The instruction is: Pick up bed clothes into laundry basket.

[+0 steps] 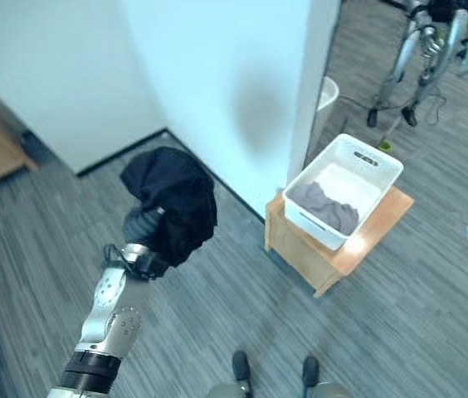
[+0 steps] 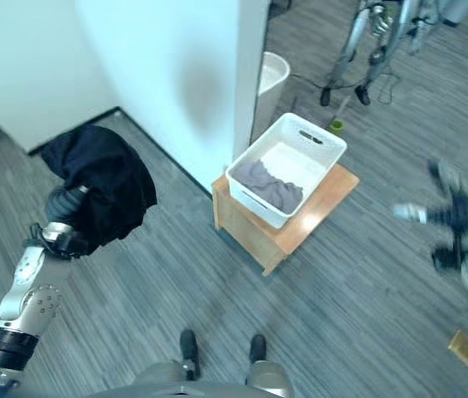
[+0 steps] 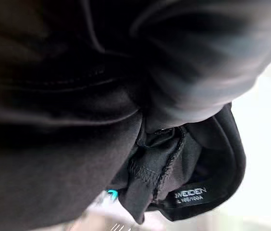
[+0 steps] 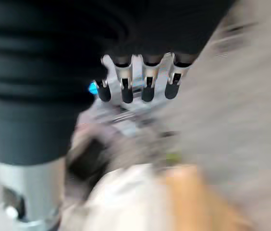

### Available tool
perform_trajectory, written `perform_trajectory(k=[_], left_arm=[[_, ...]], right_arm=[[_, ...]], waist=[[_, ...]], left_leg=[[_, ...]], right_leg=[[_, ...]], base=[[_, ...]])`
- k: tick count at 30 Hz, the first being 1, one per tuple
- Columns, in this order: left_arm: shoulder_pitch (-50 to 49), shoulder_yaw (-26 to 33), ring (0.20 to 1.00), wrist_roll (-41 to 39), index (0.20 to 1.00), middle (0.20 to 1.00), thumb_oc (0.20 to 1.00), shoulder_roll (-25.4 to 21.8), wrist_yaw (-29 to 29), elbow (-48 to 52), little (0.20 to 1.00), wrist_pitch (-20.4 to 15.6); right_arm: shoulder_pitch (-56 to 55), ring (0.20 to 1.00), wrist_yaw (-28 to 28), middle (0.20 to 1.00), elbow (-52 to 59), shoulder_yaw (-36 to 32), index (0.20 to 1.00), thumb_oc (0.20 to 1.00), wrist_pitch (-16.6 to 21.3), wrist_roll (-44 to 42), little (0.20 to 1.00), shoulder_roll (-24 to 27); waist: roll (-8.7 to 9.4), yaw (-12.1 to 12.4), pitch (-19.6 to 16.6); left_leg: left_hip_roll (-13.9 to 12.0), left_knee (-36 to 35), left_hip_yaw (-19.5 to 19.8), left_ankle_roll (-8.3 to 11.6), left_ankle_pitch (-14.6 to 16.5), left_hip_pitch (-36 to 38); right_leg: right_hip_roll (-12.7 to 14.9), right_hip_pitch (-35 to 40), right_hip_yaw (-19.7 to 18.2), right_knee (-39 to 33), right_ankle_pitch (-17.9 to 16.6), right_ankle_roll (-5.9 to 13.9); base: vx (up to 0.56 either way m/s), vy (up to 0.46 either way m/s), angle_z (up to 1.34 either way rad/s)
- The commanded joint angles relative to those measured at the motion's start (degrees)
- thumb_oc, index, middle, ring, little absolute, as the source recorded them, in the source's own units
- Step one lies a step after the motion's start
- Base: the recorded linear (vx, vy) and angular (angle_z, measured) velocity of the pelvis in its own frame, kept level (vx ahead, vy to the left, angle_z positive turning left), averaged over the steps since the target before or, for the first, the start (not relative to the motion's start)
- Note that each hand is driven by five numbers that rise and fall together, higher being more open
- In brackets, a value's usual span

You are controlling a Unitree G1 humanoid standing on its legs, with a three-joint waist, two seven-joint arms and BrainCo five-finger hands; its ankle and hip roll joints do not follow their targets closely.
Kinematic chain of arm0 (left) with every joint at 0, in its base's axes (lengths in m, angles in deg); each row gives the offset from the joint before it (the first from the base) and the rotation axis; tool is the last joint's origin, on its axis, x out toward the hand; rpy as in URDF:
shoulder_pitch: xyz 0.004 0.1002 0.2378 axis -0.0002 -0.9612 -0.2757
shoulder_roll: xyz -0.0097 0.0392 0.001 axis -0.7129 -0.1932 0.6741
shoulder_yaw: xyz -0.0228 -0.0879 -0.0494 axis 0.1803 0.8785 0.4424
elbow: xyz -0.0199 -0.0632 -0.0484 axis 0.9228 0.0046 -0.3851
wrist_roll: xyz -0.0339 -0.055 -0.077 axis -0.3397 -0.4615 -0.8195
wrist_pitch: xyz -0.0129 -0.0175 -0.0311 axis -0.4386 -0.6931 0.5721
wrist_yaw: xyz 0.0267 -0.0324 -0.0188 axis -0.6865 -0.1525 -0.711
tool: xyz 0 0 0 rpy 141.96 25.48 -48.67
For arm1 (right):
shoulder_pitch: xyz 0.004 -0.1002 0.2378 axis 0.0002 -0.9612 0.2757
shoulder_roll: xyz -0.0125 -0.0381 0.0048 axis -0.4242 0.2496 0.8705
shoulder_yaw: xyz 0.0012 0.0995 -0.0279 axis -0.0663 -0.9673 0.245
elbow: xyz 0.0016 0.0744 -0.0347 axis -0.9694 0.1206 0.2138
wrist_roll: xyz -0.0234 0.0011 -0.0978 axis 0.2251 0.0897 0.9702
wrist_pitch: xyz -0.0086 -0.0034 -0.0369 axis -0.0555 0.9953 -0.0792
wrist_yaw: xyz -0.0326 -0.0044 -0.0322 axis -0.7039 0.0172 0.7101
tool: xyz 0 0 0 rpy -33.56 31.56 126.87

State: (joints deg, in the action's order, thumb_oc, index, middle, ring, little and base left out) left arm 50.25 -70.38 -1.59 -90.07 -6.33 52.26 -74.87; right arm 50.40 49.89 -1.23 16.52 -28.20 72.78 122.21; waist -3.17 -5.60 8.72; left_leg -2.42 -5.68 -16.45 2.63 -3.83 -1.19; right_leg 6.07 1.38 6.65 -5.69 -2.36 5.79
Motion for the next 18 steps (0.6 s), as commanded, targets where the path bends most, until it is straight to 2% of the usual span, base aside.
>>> perform_trajectory(k=[1, 4, 5, 7, 9, 12, 13, 14, 16, 18], left_arm=[[5.60, -1.91, 0.200, 3.05, 0.200, 0.200, 0.200, 0.46, -3.40, 0.37, 0.200, -0.55], [6.60, -3.91, 0.200, 3.79, 0.200, 0.200, 0.200, 1.69, -3.41, 0.11, 0.200, 0.13], [6.66, -3.99, 0.200, 3.80, 0.200, 0.200, 0.200, 1.65, -3.41, 0.07, 0.200, 0.11], [13.40, -8.03, 0.200, 6.24, 0.200, 0.200, 0.200, 1.48, -1.27, -4.33, 0.200, 0.41], [15.69, -9.12, 0.200, 6.48, 0.200, 0.200, 0.200, 1.26, -0.36, -6.19, 0.200, 0.31], [26.61, -14.09, 0.200, 7.65, 0.200, 0.200, 0.200, -0.58, 1.89, -11.96, 0.200, 0.15], [33.17, -16.84, 0.200, 9.05, 0.200, 0.200, 0.200, -0.81, 3.44, -16.71, 0.200, 0.08], [33.35, -16.92, 0.200, 9.03, 0.200, 0.200, 0.200, -0.81, 3.41, -16.84, 0.200, 0.03], [44.76, -19.99, 0.200, 14.25, 0.200, 0.200, 0.200, -1.62, 7.26, -26.37, 0.200, -0.63], [52.50, -22.45, 0.200, 17.88, 0.200, 0.200, 0.200, -4.01, 8.18, -34.47, 0.200, -0.50]], right_arm=[[10.07, 1.000, -5.99, 1.000, -0.95, 3.96, 1.000, 1.000, 5.64, 0.07, 1.000, -4.65], [5.11, 1.000, -5.52, 1.000, -1.21, 4.23, 1.000, 1.000, 6.96, -2.64, 1.000, -11.99], [5.00, 1.000, -5.51, 1.000, -1.07, 4.14, 1.000, 1.000, 6.90, -2.62, 1.000, -12.09], [1.61, 1.000, -2.84, 1.000, 1.05, 6.39, 1.000, 1.000, 8.89, -16.03, 1.000, -20.62], [1.21, 1.000, -2.30, 1.000, 1.69, 7.55, 1.000, 1.000, 8.99, -18.60, 1.000, -21.74], [0.63, 1.000, -0.75, 1.000, 4.29, 10.82, 1.000, 1.000, 9.16, -26.26, 1.000, -24.41], [0.11, 1.000, 0.21, 1.000, 5.35, 12.49, 1.000, 1.000, 9.17, -29.59, 1.000, -24.83], [0.18, 1.000, 0.22, 1.000, 5.35, 12.44, 1.000, 1.000, 9.17, -29.60, 1.000, -24.89], [-0.24, 1.000, 0.05, 1.000, 6.91, 14.20, 1.000, 1.000, 8.56, -29.94, 1.000, -23.69], [-0.60, 1.000, -0.04, 1.000, 7.80, 13.88, 1.000, 1.000, 8.44, -29.08, 1.000, -22.67]], waist=[[3.30, -0.51, -1.67], [2.44, -2.34, -2.28], [2.47, -2.22, -2.35], [1.38, -4.84, -2.67], [1.16, -5.17, -2.87], [0.55, -6.84, -2.76], [0.38, -8.00, -2.53], [0.36, -7.86, -2.62], [0.19, -9.70, -1.91], [-0.02, -11.06, -1.37]], left_leg=[[-5.58, 0.68, -1.60, 3.79, -0.83, 2.61], [-5.64, 0.68, -2.74, 3.73, -0.35, 4.11], [-5.69, 0.68, -2.79, 3.73, -0.55, 3.94], [-5.91, 0.68, -3.97, 3.99, -0.54, 4.88], [-6.04, 0.68, -4.30, 4.10, -0.84, 4.63], [-6.17, 0.68, -5.04, 4.51, -1.17, 4.50], [-6.14, 0.68, -5.61, 4.77, -1.13, 4.44], [-6.21, 0.68, -5.69, 4.78, -1.29, 4.19], [-6.22, 0.68, -6.57, 5.05, -1.44, 3.51], [-6.27, 0.68, -7.49, 5.22, -1.56, 2.92]], right_leg=[[5.56, -0.68, -0.18, 1.03, -2.09, 4.57], [5.27, -0.23, -1.14, 1.25, -1.46, 4.51], [5.22, -0.41, -1.20, 1.19, -1.68, 4.43], [4.85, -0.32, -2.15, 1.32, -1.52, 4.35], [4.62, -0.71, -2.36, 1.30, -1.80, 4.24], [4.34, -1.09, -3.00, 1.13, -2.10, 4.35], [4.26, -1.48, -3.27, 0.98, -2.25, 4.68], [4.19, -1.77, -3.37, 0.95, -2.44, 4.60], [4.18, -3.12, -4.09, 0.81, -3.16, 5.08], [4.11, -4.58, -5.02, 0.88, -3.81, 5.48]], base=[[0.03, -0.007, -0.35], [0.03, -0.011, -0.34], [0.03, -0.011, -0.38], [0.02, -0.017, -0.17], [-0.01, -0.010, -0.07], [0.00, -0.002, -0.11], [-0.01, -0.004, 0.04], [0.00, 0.000, 0.00], [-0.04, 0.014, -0.16], [-0.03, 0.020, -0.22]])
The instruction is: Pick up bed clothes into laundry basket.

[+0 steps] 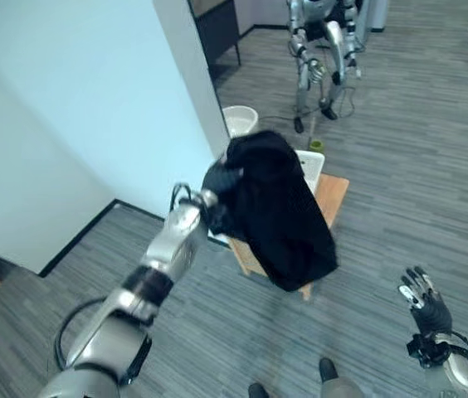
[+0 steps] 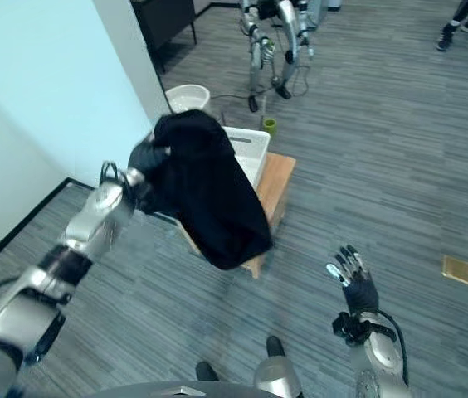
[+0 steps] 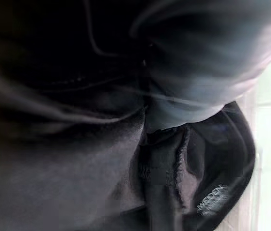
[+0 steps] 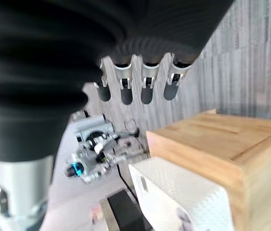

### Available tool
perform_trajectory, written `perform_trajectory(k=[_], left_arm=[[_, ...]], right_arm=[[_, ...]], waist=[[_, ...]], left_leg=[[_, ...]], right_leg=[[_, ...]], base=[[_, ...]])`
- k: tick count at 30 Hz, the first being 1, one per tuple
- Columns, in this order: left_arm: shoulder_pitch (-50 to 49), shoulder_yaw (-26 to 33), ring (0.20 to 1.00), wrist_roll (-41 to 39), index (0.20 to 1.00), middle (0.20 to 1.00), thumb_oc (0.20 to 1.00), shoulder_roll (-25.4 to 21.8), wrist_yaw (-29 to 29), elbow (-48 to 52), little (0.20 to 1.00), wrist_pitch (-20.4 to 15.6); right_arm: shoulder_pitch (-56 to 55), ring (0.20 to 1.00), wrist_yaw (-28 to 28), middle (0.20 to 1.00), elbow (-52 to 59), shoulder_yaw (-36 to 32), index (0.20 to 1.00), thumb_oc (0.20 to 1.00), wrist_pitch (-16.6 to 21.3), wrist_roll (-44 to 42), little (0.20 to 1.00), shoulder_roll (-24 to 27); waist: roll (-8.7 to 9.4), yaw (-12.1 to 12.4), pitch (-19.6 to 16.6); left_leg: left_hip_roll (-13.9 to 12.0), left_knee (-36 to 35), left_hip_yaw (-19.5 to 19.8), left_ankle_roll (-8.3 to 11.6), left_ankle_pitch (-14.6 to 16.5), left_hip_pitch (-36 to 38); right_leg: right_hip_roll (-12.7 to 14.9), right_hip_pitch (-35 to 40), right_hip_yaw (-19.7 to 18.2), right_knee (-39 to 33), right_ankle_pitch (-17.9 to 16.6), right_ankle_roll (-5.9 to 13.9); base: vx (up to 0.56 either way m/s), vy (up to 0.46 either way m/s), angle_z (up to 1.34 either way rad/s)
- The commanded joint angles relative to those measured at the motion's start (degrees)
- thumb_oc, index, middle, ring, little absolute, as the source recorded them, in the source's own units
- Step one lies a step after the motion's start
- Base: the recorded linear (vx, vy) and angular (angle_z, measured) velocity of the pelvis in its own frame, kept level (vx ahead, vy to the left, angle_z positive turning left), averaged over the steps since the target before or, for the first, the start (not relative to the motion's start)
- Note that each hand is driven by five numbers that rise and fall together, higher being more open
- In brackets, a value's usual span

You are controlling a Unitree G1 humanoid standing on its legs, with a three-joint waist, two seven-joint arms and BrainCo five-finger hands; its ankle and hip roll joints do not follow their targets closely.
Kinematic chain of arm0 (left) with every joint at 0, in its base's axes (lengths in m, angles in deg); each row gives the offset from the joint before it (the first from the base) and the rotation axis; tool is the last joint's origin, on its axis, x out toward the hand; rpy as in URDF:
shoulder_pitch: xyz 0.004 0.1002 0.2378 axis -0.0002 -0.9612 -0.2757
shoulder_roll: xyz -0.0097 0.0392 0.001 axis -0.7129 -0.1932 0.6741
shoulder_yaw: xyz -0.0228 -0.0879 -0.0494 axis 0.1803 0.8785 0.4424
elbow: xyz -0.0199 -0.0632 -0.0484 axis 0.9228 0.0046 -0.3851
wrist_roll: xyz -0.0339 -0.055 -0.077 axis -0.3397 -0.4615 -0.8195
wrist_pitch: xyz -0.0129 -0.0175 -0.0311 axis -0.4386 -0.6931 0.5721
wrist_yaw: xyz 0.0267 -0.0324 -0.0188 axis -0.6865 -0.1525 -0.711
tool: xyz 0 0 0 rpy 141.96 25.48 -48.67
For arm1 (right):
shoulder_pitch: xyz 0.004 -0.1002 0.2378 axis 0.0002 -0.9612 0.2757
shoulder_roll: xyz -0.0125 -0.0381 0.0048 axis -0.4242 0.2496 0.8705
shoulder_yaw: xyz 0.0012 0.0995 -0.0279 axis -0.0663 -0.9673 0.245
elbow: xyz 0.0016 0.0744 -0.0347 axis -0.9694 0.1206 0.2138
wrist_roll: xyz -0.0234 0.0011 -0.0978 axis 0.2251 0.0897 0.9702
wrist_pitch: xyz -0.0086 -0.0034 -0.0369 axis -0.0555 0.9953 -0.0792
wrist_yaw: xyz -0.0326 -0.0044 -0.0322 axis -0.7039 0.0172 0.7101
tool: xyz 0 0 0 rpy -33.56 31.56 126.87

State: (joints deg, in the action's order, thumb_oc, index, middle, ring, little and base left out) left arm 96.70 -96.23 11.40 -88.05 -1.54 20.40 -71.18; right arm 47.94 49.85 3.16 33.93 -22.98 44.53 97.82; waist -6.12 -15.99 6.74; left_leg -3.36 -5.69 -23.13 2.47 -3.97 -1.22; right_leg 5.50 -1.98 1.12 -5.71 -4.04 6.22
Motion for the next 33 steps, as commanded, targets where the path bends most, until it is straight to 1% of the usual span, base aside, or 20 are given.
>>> perform_trajectory(k=[1, 3, 5, 6, 9, 11, 12, 13, 17, 18, 19, 24, 30, 33], left_arm=[[9.35, 2.40, 0.200, 6.88, 0.200, 0.200, 0.200, -7.50, 3.55, -6.07, 0.200, -4.19], [15.14, 0.60, 0.200, 10.91, 0.200, 0.200, 0.200, -10.07, 4.32, -12.24, 0.200, -4.31], [19.22, 0.70, 0.200, 10.85, 0.200, 0.200, 0.200, -10.96, 4.81, -18.77, 0.200, -3.66], [22.83, -0.51, 0.200, 12.17, 0.200, 0.200, 0.200, -12.80, 4.74, -21.79, 0.200, -4.21], [26.09, -1.00, 0.200, 13.46, 0.200, 0.200, 0.200, -14.65, 4.26, -27.92, 0.200, -3.53], [29.16, -1.50, 0.200, 13.56, 0.200, 0.200, 0.200, -16.73, 4.29, -31.37, 0.200, -3.29], [29.35, -1.60, 0.200, 13.52, 0.200, 0.200, 0.200, -16.77, 4.21, -31.51, 0.200, -3.33], [30.04, -1.90, 0.200, 14.00, 0.200, 0.200, 0.200, -17.58, 4.41, -31.94, 0.200, -3.42], [31.87, -2.25, 0.200, 14.76, 0.200, 0.200, 0.200, -19.78, 5.15, -33.95, 0.200, -2.95], [31.99, -1.62, 0.200, 13.66, 0.200, 0.200, 0.200, -19.84, 5.46, -34.10, 0.200, -3.03], [32.00, -1.61, 0.200, 13.65, 0.200, 0.200, 0.200, -19.86, 5.46, -34.10, 0.200, -3.02], [32.31, -1.33, 0.200, 12.76, 0.200, 0.200, 0.200, -19.35, 6.32, -33.74, 0.200, -3.31], [33.68, -2.31, 0.200, 11.90, 0.200, 0.200, 0.200, -17.83, 7.36, -32.48, 0.200, -3.95], [34.00, -2.43, 0.200, 11.99, 0.200, 0.200, 0.200, -16.25, 7.81, -33.33, 0.200, -3.60]], right_arm=[[1.56, 1.000, -0.11, 1.000, 3.36, -3.98, 1.000, 1.000, 3.15, -0.54, 1.000, 1.84], [1.07, 1.000, -0.14, 1.000, 3.57, -4.99, 1.000, 1.000, 3.31, 0.08, 1.000, 1.84], [0.65, 1.000, -0.50, 1.000, 3.16, -5.50, 1.000, 1.000, 3.41, 0.30, 1.000, 1.75], [0.53, 1.000, -0.81, 1.000, 2.54, -5.96, 1.000, 1.000, 3.46, 0.04, 1.000, 1.70], [0.40, 1.000, -0.37, 1.000, 2.91, -5.38, 1.000, 1.000, 3.47, -0.18, 1.000, 2.00], [0.05, 1.000, 0.20, 1.000, 3.08, -5.39, 1.000, 1.000, 3.64, -0.25, 1.000, 2.52], [0.14, 1.000, 0.20, 1.000, 3.05, -5.37, 1.000, 1.000, 3.64, -0.26, 1.000, 2.48], [-0.07, 1.000, 0.14, 1.000, 3.19, -5.38, 1.000, 1.000, 3.83, -0.54, 1.000, 2.39], [-0.19, 1.000, -0.21, 1.000, 3.23, -4.81, 1.000, 1.000, 3.81, -0.24, 1.000, 2.67], [-0.11, 1.000, -0.35, 1.000, 3.37, -4.43, 1.000, 1.000, 4.05, -0.04, 1.000, 2.56], [-0.08, 1.000, -0.37, 1.000, 3.36, -4.43, 1.000, 1.000, 4.06, -0.03, 1.000, 2.56], [-0.36, 1.000, -0.83, 1.000, 3.86, -3.73, 1.000, 1.000, 4.55, 0.45, 1.000, 2.43], [-0.66, 1.000, -0.97, 1.000, 3.84, -3.35, 1.000, 1.000, 4.73, 0.64, 1.000, 2.70], [-0.39, 1.000, -1.22, 1.000, 3.41, -3.08, 1.000, 1.000, 4.99, 0.57, 1.000, 2.87]], waist=[[2.82, -1.23, 0.82], [2.50, -1.95, 1.23], [2.14, -2.80, 1.84], [1.99, -3.50, 2.46], [1.74, -4.48, 3.21], [1.40, -5.62, 4.31], [1.41, -5.63, 4.29], [1.05, -5.78, 4.50], [0.69, -6.26, 6.53], [0.66, -6.17, 7.17], [0.64, -6.18, 7.15], [0.34, -6.24, 9.26], [-0.63, -6.10, 9.89], [-1.07, -6.32, 9.92]], left_leg=[[-5.33, 0.69, -1.22, 5.45, -1.41, 2.80], [-5.28, 0.69, -2.07, 5.56, -1.48, 2.41], [-5.25, 0.69, -2.89, 5.65, -1.48, 1.91], [-5.32, 0.69, -3.46, 5.76, -1.67, 1.23], [-5.40, 0.69, -4.10, 5.93, -1.80, 0.41], [-5.34, 0.69, -4.34, 6.02, -2.04, -0.82], [-5.35, 0.69, -4.33, 6.01, -2.06, -0.94], [-5.04, 0.69, -3.74, 6.44, -0.71, -0.89], [-4.71, 0.69, -4.03, 6.39, -0.71, -3.15], [-4.68, 0.69, -3.98, 6.43, -0.78, -4.24], [-4.68, 0.69, -3.98, 6.42, -0.79, -4.30], [-4.36, 0.69, -3.83, 6.44, -0.92, -6.47], [-3.99, 0.69, -3.27, 6.38, -0.62, -8.06], [-3.96, 0.69, -3.35, 6.39, -0.45, -8.34]], right_leg=[[4.64, -1.82, 0.09, 0.93, -2.46, 5.23], [4.64, -2.77, -0.55, 0.96, -2.97, 5.50], [4.73, -3.87, -1.10, 0.91, -3.52, 5.82], [4.72, -5.04, -1.71, 0.92, -3.98, 6.09], [4.78, -6.39, -2.46, 1.03, -4.45, 6.23], [4.82, -8.03, -3.02, 1.15, -4.94, 6.36], [4.82, -8.15, -3.02, 1.17, -4.96, 6.36], [5.09, -8.16, -3.32, 1.01, -4.24, 6.85], [5.53, -10.82, -3.85, 0.94, -5.18, 7.21], [5.65, -11.98, -4.08, 0.92, -5.47, 7.22], [5.65, -12.04, -4.08, 0.93, -5.49, 7.23], [6.11, -14.13, -4.37, 0.82, -6.02, 7.45], [6.58, -15.25, -3.90, 0.71, -6.01, 7.61], [6.58, -15.64, -3.95, 0.71, -5.90, 7.62]], base=[[-0.01, 0.021, -0.26], [0.00, 0.024, -0.32], [-0.02, 0.042, -0.24], [-0.02, 0.041, -0.28], [0.00, 0.039, -0.10], [-0.01, 0.046, -0.03], [0.07, 0.072, -0.07], [0.08, 0.060, -0.10], [0.03, 0.050, -0.06], [0.02, 0.024, -0.06], [0.03, 0.016, -0.03], [0.00, 0.000, 0.00], [0.01, 0.002, 0.00], [0.00, 0.000, 0.00]])
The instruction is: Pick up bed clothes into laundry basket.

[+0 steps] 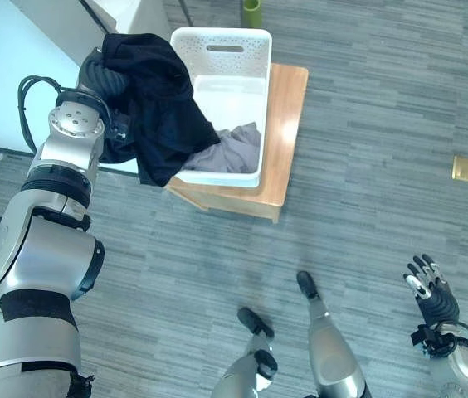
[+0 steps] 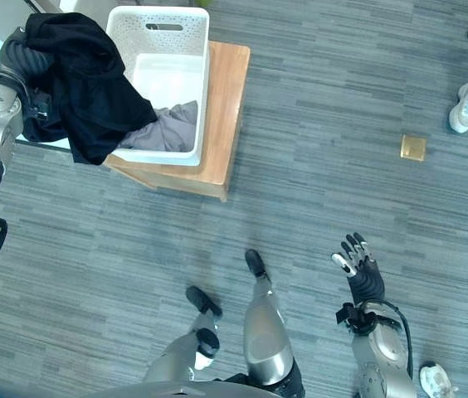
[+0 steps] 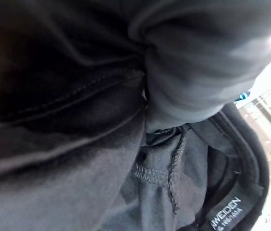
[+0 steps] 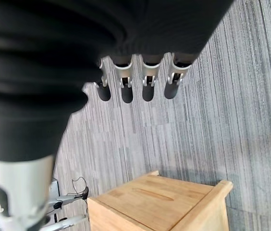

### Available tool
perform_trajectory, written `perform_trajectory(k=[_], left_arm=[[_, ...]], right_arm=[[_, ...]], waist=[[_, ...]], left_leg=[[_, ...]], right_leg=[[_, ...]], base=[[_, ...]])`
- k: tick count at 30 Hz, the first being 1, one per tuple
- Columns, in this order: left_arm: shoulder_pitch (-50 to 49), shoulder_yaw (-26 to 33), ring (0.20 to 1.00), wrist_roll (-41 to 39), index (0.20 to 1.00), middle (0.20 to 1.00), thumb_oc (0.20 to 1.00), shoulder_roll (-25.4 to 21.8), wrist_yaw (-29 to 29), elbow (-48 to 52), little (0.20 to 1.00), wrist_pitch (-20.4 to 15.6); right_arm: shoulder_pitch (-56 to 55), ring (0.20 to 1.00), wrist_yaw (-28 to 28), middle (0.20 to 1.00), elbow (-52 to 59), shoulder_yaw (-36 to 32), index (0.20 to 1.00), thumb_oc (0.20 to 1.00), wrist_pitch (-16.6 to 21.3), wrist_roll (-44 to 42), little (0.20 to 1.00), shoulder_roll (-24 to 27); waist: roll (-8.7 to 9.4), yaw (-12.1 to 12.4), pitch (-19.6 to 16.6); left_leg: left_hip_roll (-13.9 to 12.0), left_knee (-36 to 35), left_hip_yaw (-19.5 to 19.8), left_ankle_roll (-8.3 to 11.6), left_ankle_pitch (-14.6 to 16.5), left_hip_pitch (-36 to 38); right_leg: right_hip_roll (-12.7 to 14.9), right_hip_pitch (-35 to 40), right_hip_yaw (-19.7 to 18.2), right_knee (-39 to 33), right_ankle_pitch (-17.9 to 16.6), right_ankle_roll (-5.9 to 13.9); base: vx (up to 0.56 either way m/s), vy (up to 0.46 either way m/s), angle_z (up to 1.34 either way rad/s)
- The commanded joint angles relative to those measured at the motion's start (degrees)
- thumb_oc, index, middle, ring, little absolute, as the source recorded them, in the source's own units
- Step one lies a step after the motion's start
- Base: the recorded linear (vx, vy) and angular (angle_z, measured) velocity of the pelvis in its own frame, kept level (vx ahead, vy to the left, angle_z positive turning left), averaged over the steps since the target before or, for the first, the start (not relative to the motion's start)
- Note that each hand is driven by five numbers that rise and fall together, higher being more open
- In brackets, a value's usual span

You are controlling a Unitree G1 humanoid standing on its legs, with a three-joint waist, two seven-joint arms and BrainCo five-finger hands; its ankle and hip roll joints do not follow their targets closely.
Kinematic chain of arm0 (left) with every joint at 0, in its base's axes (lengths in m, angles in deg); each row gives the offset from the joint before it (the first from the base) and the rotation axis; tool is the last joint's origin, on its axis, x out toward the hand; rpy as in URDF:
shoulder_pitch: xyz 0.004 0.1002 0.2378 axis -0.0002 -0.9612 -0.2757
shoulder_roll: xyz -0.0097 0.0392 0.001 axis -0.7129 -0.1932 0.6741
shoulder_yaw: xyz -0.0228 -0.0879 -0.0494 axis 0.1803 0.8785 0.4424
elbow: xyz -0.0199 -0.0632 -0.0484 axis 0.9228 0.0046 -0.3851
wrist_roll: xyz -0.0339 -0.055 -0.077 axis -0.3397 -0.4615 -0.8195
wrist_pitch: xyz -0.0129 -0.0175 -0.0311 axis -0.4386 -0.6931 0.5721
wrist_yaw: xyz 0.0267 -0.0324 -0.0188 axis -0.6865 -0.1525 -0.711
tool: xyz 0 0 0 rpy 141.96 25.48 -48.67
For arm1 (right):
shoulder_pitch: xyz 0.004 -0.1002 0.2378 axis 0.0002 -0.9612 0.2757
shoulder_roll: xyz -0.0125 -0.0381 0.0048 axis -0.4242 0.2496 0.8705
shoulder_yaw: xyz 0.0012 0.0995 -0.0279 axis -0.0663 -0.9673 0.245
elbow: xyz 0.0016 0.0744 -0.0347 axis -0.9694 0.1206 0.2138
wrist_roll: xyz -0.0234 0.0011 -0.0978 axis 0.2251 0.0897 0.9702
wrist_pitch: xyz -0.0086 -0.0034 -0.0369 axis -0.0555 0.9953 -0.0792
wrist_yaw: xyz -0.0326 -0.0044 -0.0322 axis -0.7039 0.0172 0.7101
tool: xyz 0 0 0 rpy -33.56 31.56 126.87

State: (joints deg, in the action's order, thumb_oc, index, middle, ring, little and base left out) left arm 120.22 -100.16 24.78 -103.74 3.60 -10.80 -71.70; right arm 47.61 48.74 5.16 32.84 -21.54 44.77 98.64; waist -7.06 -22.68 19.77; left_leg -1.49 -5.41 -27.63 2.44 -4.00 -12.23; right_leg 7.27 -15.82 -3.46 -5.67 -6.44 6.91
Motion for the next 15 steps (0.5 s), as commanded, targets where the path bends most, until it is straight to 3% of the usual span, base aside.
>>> perform_trajectory(k=[1, 15], left_arm=[[10.73, 1.36, 0.200, -1.36, 0.200, 0.200, 0.200, -0.28, 2.82, -2.30, 0.200, -3.03], [19.49, -3.49, 0.200, -2.48, 0.200, 0.200, 0.200, 2.90, 6.54, 2.19, 0.200, -5.21]], right_arm=[[-0.11, 1.000, -0.13, 1.000, 1.34, -1.95, 1.000, 1.000, 3.60, 0.43, 1.000, 2.16], [0.34, 1.000, -1.29, 1.000, -1.31, -3.72, 1.000, 1.000, 4.30, 0.44, 1.000, 3.16]], waist=[[-0.19, 0.26, -3.07], [-2.05, -0.48, -3.65]], left_leg=[[-5.88, 0.41, 1.05, 6.45, -0.40, 2.59], [-5.92, 0.41, 0.21, 6.71, -0.05, 1.93]], right_leg=[[4.84, -1.92, 0.67, 0.67, -3.49, 6.94], [4.97, -3.36, 0.28, 0.67, -3.47, 7.06]], base=[[0.00, 0.000, 0.00], [0.01, 0.001, -0.01]])
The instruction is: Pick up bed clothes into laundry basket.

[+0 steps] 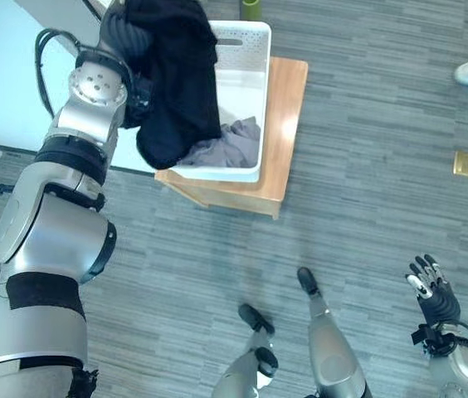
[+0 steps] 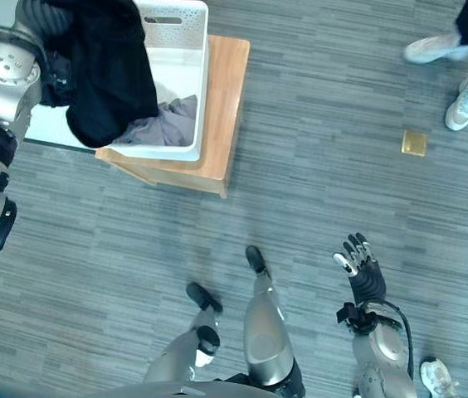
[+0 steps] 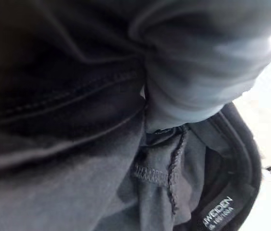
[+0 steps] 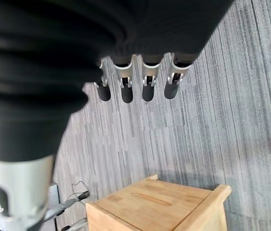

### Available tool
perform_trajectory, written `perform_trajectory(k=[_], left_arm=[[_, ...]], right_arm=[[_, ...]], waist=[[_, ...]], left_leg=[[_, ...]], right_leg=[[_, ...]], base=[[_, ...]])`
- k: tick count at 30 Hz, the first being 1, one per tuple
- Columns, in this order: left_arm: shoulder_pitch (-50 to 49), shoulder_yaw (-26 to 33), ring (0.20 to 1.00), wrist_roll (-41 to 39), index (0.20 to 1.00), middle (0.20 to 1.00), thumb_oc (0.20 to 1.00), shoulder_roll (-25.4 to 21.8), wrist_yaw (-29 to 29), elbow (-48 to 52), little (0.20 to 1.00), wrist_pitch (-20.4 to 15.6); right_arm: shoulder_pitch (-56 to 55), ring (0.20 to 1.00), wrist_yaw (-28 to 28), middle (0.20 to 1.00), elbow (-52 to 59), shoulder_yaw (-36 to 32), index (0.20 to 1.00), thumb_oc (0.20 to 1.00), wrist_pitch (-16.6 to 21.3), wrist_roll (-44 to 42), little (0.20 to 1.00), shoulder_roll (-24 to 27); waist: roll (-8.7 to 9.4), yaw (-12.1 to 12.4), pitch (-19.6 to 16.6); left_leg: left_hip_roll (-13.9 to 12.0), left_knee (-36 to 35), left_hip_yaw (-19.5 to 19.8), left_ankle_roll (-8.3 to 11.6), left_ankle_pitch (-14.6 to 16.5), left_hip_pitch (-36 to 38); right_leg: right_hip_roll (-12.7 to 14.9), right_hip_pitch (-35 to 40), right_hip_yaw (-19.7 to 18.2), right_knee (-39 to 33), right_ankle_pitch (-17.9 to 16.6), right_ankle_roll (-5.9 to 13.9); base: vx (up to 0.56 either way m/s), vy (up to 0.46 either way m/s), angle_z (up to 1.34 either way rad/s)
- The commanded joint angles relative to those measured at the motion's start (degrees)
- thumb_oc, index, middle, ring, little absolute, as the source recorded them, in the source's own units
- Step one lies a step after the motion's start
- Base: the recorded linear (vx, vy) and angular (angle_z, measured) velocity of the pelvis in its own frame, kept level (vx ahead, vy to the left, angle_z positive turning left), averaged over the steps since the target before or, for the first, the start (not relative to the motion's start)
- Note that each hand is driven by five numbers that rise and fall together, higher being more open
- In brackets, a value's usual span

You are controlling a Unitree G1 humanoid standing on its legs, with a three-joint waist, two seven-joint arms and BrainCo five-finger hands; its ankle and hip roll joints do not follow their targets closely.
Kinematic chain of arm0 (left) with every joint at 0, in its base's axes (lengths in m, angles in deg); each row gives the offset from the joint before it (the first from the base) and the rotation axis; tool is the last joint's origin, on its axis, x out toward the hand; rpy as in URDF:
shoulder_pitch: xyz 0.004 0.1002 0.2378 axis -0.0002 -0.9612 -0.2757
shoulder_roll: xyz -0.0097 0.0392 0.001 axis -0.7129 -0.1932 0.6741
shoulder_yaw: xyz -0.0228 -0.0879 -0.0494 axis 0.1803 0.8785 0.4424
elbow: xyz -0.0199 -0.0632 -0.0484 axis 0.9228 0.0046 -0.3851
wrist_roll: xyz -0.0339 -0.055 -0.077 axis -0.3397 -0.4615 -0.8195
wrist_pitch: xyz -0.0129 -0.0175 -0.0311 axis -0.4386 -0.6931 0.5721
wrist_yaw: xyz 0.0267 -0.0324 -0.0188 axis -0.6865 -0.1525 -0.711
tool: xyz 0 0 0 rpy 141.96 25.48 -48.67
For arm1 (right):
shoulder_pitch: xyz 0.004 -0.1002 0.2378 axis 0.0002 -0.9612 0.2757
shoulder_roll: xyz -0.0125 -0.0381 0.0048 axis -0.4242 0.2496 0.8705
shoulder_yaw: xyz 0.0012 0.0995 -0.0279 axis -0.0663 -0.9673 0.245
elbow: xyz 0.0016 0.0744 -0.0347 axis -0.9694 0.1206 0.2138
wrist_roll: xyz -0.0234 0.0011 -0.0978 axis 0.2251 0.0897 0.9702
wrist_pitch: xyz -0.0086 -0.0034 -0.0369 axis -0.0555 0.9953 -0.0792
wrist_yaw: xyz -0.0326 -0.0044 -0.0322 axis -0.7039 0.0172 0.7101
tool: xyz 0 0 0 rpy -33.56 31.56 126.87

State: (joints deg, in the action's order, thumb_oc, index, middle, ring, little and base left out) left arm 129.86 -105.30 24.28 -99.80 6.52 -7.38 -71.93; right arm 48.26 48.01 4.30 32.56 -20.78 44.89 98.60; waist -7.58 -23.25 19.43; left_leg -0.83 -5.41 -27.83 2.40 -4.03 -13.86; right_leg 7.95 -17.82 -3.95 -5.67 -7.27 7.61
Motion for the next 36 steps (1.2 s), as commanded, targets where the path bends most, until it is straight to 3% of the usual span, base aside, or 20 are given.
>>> perform_trajectory(k=[1, 10, 12, 21, 33, 36], left_arm=[[10.39, 1.26, 0.200, -1.37, 0.200, 0.200, 0.200, -1.09, 4.08, -1.33, 0.200, -5.00], [10.16, 1.07, 0.200, 1.66, 0.200, 0.200, 0.200, -3.20, 4.71, -2.12, 0.200, -4.61], [10.59, -1.23, 1.000, 8.88, 1.000, 1.000, 1.000, -4.09, 5.69, -4.16, 1.000, -3.06], [10.89, -6.17, 1.000, 21.45, 1.000, 1.000, 1.000, -6.84, 5.61, -6.31, 1.000, -1.73], [9.41, -5.68, 1.000, 21.50, 1.000, 1.000, 1.000, -5.19, 5.72, -4.40, 1.000, -2.48], [8.25, -3.62, 1.000, 16.49, 1.000, 1.000, 1.000, -3.48, 5.26, -2.61, 1.000, -3.37]], right_arm=[[-0.18, 1.000, -0.65, 1.000, -0.50, -3.44, 1.000, 1.000, 3.58, 0.53, 1.000, 3.41], [-0.24, 1.000, -0.79, 1.000, -1.24, -4.15, 1.000, 1.000, 3.64, 1.03, 1.000, 4.12], [-0.64, 1.000, -0.36, 1.000, -1.60, -3.98, 1.000, 1.000, 3.57, 1.36, 1.000, 4.52], [-1.25, 1.000, 1.57, 1.000, -2.09, -2.60, 1.000, 1.000, 3.66, 1.20, 1.000, 5.29], [-1.80, 1.000, 2.68, 1.000, -3.62, -0.64, 1.000, 1.000, 3.20, 1.86, 1.000, 6.90], [-1.73, 1.000, 3.00, 1.000, -3.33, 0.15, 1.000, 1.000, 2.59, 2.56, 1.000, 7.29]], waist=[[-1.63, 0.01, -3.28], [-2.24, -0.23, -2.30], [-2.39, -0.13, -2.03], [-1.68, 0.63, -0.97], [-0.84, 1.60, -1.45], [-1.01, 1.69, -1.79]], left_leg=[[-6.63, 0.41, 0.28, 6.80, -0.03, 3.61], [-7.12, 0.41, -1.33, 7.19, -0.11, 3.84], [-7.30, 0.41, -1.69, 7.28, -0.32, 3.84], [-8.22, 0.41, -2.10, 7.62, -1.10, 3.26], [-8.76, 0.41, -1.87, 7.96, -1.44, 3.71], [-8.90, 0.41, -1.46, 7.96, -1.34, 4.20]], right_leg=[[4.27, -1.44, 0.66, 0.67, -2.69, 6.32], [3.69, -2.22, 0.09, 0.67, -2.80, 6.13], [3.57, -2.43, 0.37, 0.67, -2.84, 6.12], [3.13, -2.88, 1.11, 0.67, -3.08, 6.00], [2.97, -1.96, 2.28, 0.67, -2.85, 5.93], [3.11, -1.17, 2.62, 0.67, -2.63, 5.90]], base=[[0.04, -0.006, -0.03], [0.02, -0.004, -0.12], [-0.01, -0.024, -0.10], [-0.02, -0.021, -0.03], [0.00, -0.001, 0.01], [-0.02, 0.001, 0.04]])
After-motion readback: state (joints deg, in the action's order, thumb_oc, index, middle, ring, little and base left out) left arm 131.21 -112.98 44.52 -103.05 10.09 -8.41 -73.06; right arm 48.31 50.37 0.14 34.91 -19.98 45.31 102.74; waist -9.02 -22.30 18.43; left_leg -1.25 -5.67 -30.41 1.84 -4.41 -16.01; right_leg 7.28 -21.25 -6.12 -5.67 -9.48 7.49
